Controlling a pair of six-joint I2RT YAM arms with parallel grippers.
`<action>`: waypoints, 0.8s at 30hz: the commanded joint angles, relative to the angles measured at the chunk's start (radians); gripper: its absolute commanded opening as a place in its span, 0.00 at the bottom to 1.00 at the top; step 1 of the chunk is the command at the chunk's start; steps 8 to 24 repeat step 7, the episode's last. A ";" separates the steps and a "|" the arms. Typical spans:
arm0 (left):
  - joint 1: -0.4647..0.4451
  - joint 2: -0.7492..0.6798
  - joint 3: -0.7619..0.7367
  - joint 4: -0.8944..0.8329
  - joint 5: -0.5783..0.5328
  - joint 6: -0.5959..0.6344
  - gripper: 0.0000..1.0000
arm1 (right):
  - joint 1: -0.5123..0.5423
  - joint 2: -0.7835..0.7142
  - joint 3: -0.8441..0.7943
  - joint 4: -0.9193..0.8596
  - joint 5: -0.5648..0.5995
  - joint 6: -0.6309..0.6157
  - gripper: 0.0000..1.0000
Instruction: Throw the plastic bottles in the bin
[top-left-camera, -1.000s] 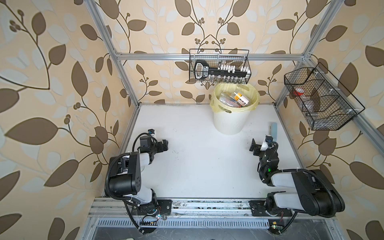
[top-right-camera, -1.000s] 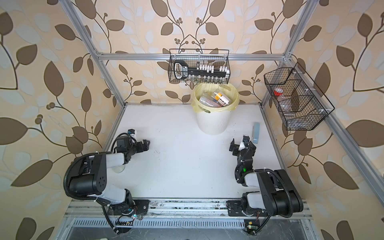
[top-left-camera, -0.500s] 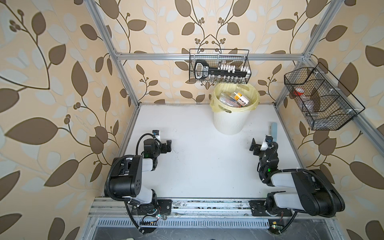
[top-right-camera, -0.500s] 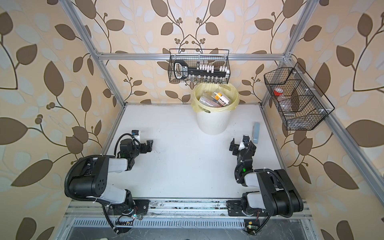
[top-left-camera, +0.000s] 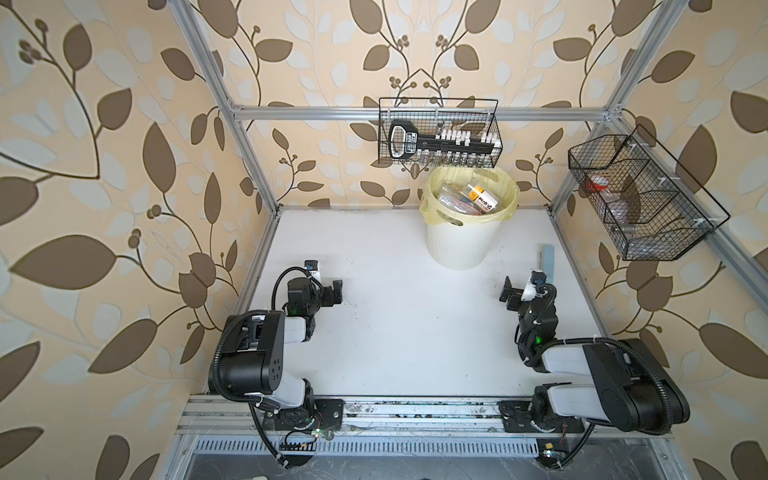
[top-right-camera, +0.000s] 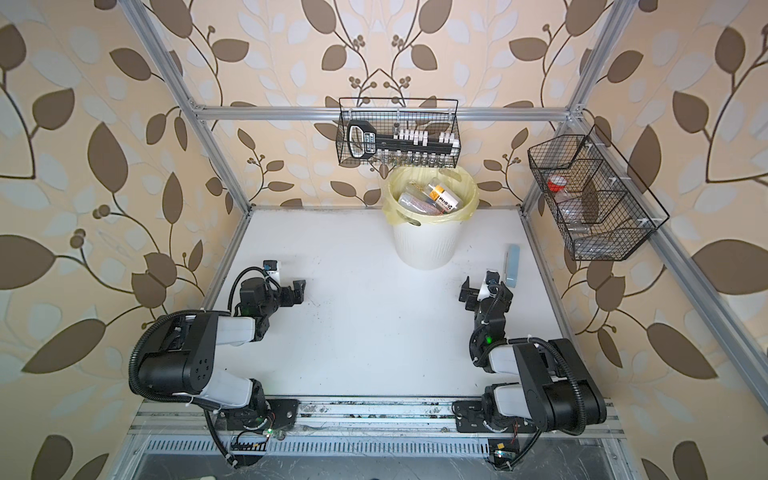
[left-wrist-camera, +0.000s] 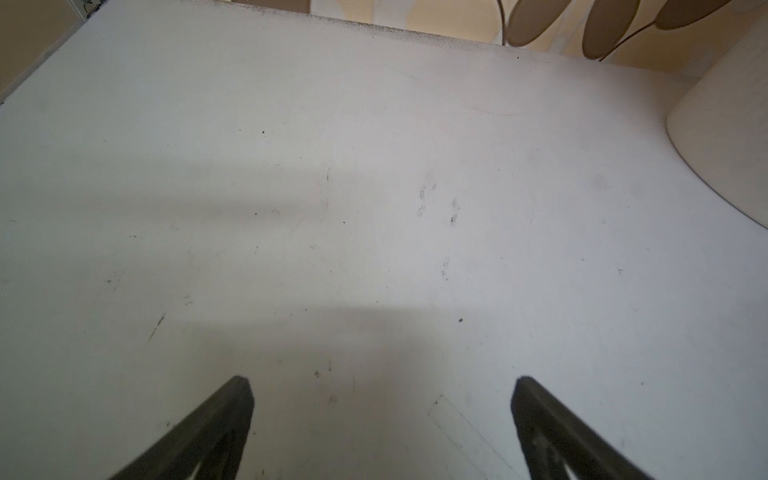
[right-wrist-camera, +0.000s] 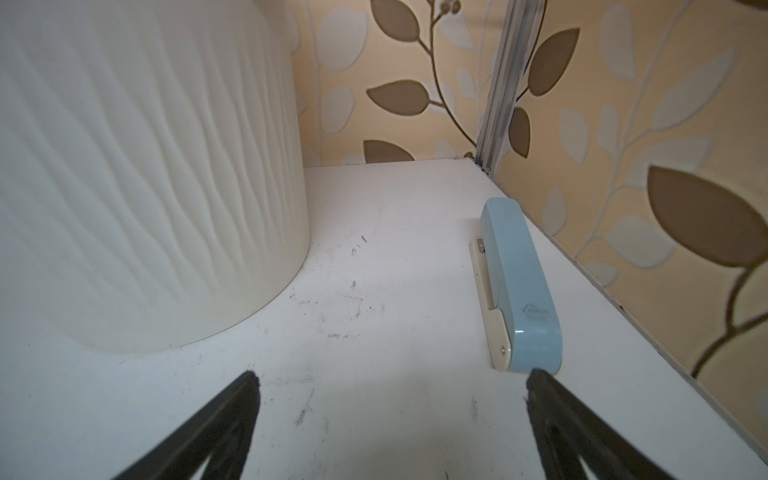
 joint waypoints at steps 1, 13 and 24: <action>0.005 -0.008 0.019 0.032 -0.003 0.016 0.99 | -0.010 0.011 0.027 0.006 -0.014 -0.010 1.00; 0.004 -0.009 0.018 0.032 -0.003 0.016 0.99 | -0.017 0.005 0.021 0.008 -0.017 -0.006 1.00; 0.004 -0.009 0.018 0.032 -0.003 0.016 0.99 | -0.017 0.005 0.021 0.008 -0.017 -0.006 1.00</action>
